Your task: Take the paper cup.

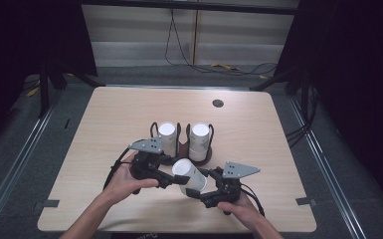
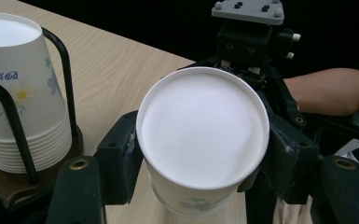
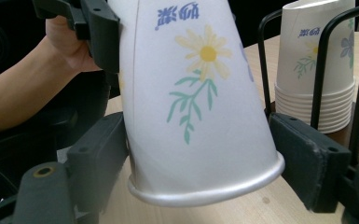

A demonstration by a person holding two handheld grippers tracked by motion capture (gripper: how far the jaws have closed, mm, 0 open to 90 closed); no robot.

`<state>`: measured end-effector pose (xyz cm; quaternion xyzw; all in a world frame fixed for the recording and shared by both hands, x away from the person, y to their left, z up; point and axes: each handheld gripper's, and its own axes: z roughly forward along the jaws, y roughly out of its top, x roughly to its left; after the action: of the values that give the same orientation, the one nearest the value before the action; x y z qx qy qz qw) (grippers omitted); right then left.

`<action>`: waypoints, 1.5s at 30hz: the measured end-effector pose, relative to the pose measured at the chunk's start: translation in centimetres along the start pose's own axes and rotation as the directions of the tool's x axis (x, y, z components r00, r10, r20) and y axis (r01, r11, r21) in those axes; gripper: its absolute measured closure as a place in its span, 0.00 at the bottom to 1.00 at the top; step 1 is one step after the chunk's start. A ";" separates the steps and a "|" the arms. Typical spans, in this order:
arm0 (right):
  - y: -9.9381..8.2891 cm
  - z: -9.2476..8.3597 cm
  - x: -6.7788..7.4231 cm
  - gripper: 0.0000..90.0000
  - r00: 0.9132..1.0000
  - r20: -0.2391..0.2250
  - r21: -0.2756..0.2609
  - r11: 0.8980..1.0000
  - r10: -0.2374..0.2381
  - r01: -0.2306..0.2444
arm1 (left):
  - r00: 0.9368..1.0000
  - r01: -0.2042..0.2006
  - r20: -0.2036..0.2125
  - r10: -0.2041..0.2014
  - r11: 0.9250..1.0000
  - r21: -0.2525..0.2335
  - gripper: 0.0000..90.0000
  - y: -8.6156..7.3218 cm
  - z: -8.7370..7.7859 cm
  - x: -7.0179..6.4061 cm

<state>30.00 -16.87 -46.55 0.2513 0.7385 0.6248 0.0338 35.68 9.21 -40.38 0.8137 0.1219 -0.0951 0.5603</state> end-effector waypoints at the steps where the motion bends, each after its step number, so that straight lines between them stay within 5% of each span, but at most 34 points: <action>1: 0.0 0.0 0.0 0.24 1.000 0.004 -0.003 1.000 -0.003 0.003 | 1.000 0.005 0.002 -0.005 1.000 -0.002 0.40 0.0 0.0 0.0; 8: -0.1 0.0 -0.1 0.28 1.000 0.009 -0.003 1.000 -0.015 0.015 | 1.000 0.021 -0.018 -0.022 1.000 -0.006 0.38 -0.2 -0.1 0.3; 23: 0.0 -0.3 -0.1 0.31 1.000 0.028 0.046 0.999 -0.014 0.012 | 0.997 -0.014 -0.079 0.018 0.999 0.052 0.27 -0.4 0.2 0.2; 37: 0.3 -0.4 -0.5 0.34 0.998 0.059 0.142 0.990 -0.010 0.001 | 0.987 -0.053 -0.147 0.061 0.997 0.056 0.26 -1.4 -1.4 0.5; 45: 1.3 -0.5 -0.5 0.35 0.993 0.102 0.197 0.980 -0.056 0.036 | 0.979 -0.073 -0.184 0.092 0.992 0.105 0.24 -2.4 -1.5 0.8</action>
<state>30.68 -17.43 -45.32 0.2693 0.7988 0.5343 0.0630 35.68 11.49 -42.23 0.8498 0.1357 -0.0002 0.5093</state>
